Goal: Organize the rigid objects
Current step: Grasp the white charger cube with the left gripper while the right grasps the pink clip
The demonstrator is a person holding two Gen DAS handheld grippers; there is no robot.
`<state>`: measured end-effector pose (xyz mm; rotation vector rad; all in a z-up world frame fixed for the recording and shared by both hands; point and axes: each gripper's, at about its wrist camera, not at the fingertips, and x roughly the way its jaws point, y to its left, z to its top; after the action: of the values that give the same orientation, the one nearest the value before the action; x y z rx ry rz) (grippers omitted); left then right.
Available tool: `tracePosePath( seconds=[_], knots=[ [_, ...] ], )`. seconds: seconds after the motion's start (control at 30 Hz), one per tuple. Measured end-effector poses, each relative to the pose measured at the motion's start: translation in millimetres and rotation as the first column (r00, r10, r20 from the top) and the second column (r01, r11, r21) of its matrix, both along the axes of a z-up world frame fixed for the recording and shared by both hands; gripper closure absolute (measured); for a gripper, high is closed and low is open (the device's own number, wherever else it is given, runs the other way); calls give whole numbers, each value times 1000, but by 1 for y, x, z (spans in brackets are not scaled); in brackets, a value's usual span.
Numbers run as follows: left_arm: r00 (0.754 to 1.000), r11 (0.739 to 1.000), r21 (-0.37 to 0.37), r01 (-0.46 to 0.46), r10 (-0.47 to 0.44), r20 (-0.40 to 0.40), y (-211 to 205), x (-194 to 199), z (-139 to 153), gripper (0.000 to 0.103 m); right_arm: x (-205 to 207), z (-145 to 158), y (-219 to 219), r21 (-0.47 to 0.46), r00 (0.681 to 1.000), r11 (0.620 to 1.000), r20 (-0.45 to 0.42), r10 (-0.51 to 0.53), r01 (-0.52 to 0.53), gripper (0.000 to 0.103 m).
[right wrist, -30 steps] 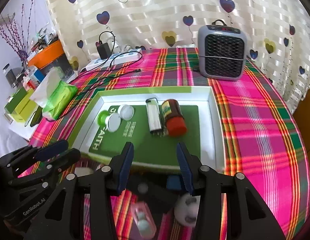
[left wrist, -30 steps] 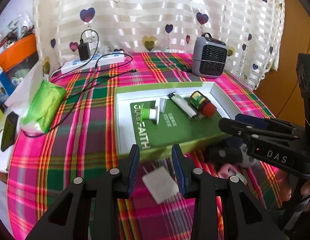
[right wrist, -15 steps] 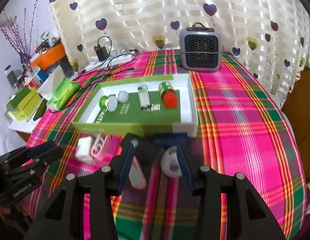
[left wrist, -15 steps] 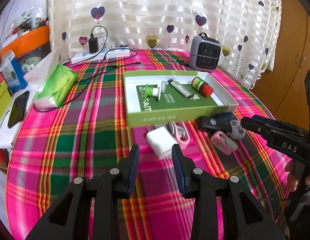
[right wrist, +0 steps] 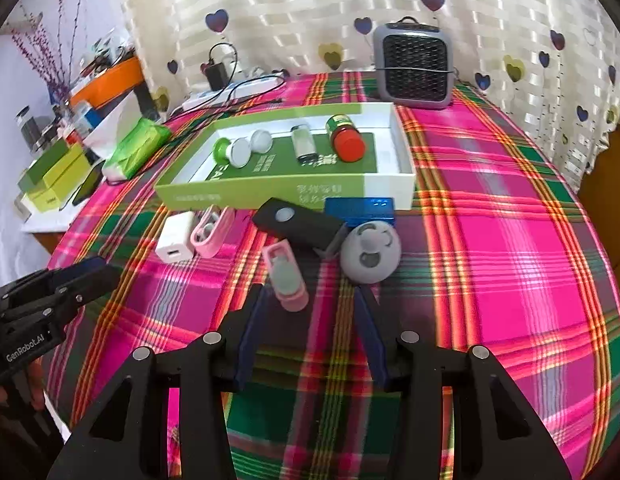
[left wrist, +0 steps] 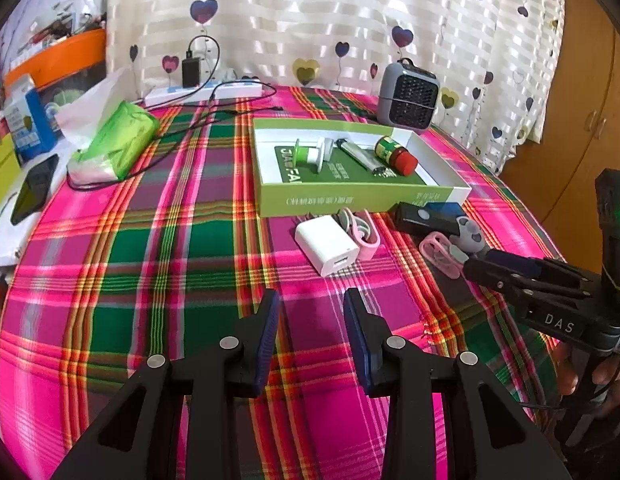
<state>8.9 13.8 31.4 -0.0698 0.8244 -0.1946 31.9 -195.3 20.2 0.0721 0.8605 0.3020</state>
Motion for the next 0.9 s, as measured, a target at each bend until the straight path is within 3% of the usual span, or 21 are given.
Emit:
tracePosePath(
  seconds=[0.33,0.63,0.83,0.9],
  knots=[
    [999,998,-66,-12,9,-52,0,23,-6,71,16,-12,22,-22,994,994,-43,101,-102,57],
    [998,999,-40,-8,5,-66,-20,47,-5,70,24,-15,31,-121,990,983,-17,140,-141,57],
    [997,999,7,-40,41,-72,-28,57,-6,70,24,-15,28,-144,991,981,-8,132,-132,80],
    [995,999,10,-52,52,-80,-29,60,-8,70,25,-15,26,-129,991,982,-10,137,-137,81]
  ],
)
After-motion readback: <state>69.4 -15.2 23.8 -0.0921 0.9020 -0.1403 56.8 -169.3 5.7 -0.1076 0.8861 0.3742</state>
